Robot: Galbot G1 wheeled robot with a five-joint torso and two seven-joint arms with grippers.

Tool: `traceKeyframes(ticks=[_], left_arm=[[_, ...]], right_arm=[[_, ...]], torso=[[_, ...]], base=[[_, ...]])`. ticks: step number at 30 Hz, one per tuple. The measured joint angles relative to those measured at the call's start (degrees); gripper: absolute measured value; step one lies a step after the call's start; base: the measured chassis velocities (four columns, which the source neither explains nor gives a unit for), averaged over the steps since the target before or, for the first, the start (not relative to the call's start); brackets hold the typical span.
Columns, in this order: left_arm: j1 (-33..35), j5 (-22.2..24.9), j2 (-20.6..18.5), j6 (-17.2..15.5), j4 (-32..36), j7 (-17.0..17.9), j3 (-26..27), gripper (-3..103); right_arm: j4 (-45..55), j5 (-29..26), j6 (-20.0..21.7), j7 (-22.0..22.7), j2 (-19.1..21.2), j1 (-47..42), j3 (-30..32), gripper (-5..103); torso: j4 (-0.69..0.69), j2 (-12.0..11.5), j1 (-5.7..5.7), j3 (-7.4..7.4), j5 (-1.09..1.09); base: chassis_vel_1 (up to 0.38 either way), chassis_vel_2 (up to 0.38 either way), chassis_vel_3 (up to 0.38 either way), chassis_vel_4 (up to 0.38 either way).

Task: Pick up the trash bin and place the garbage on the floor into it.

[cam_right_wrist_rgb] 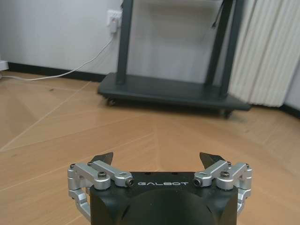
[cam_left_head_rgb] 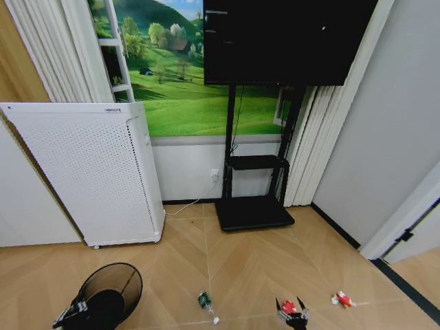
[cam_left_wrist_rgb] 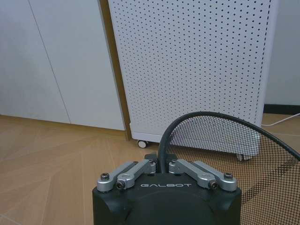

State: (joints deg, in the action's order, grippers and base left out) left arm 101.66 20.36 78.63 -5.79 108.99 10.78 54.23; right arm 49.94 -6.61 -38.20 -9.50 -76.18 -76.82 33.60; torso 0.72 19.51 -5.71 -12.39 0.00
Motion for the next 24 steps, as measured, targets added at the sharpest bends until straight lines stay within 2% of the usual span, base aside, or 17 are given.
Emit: traceKeyframes(ticks=[9, 12, 14, 17, 19, 20, 21, 22, 24], left_arm=[[0.6, -0.1, -0.2, 0.1, 0.4, -0.1, 0.8, 6], [0.9, -0.1, -0.1, 0.3, 0.1, -0.1, 1.0, 6], [0.9, -0.2, 0.0, 0.3, 0.0, -0.1, 1.0, 6], [0.9, -0.4, 0.2, 0.4, -0.2, -0.1, 1.1, 6], [0.8, -0.7, 0.5, 0.4, -0.3, -0.1, 1.2, 6], [0.8, -0.7, 0.5, 0.4, -0.3, -0.1, 1.2, 6], [0.9, -0.9, 0.8, 0.4, -0.3, -0.1, 1.3, 6], [0.9, -0.9, 0.8, 0.4, -0.3, -0.1, 1.3, 6], [1.3, -1.3, 1.3, 0.5, -0.3, -0.1, 1.6, 6]], right_arm=[[-3.1, 3.1, 1.1, -1.7, -0.9, 2.0, 0.3, 100], [-2.5, 4.3, -0.2, -5.1, -0.8, 0.3, -0.4, 100], [-2.1, 5.0, -0.7, -5.8, -0.8, -0.3, -0.6, 100], [-1.1, 8.7, -2.4, -6.2, -1.0, -1.9, -1.2, 100], [-2.0, 15.8, -5.2, -5.5, -1.4, -2.9, -1.8, 101], [-2.0, 15.8, -5.2, -5.5, -1.4, -2.9, -1.8, 101], [-3.0, 18.4, -6.4, -5.1, -1.7, -2.9, -2.0, 97], [-3.0, 18.4, -6.4, -5.1, -1.7, -2.9, -2.0, 97], [-5.4, 23.0, -7.5, -4.8, -2.6, -2.0, -2.7, 88]], torso=[[-0.01, 0.0, 0.0, 0.0, -0.01], [0.0, 0.0, 0.0, 0.0, 0.0], [0.02, 0.0, 0.0, 0.0, -0.01], [0.0, 0.0, 0.0, 0.0, -0.01], [0.02, 0.0, 0.0, 0.0, -0.01], [0.02, 0.0, 0.0, 0.0, -0.01], [0.01, 0.0, 0.0, 0.0, -0.01], [0.01, 0.0, 0.0, 0.0, -0.01], [0.01, 0.0, 0.0, 0.0, -0.01]], base=[[0.0, 0.0, 0.0, 0.0], [0.0, 0.0, 0.0, 0.0], [0.0, 0.0, 0.0, 0.0], [0.0, 0.0, 0.0, 0.0], [0.0, 0.0, 0.0, 0.0], [0.0, 0.0, 0.0, 0.0], [0.0, 0.0, 0.0, 0.0], [0.0, 0.0, 0.0, 0.0], [0.0, 0.0, 0.0, 0.0]])
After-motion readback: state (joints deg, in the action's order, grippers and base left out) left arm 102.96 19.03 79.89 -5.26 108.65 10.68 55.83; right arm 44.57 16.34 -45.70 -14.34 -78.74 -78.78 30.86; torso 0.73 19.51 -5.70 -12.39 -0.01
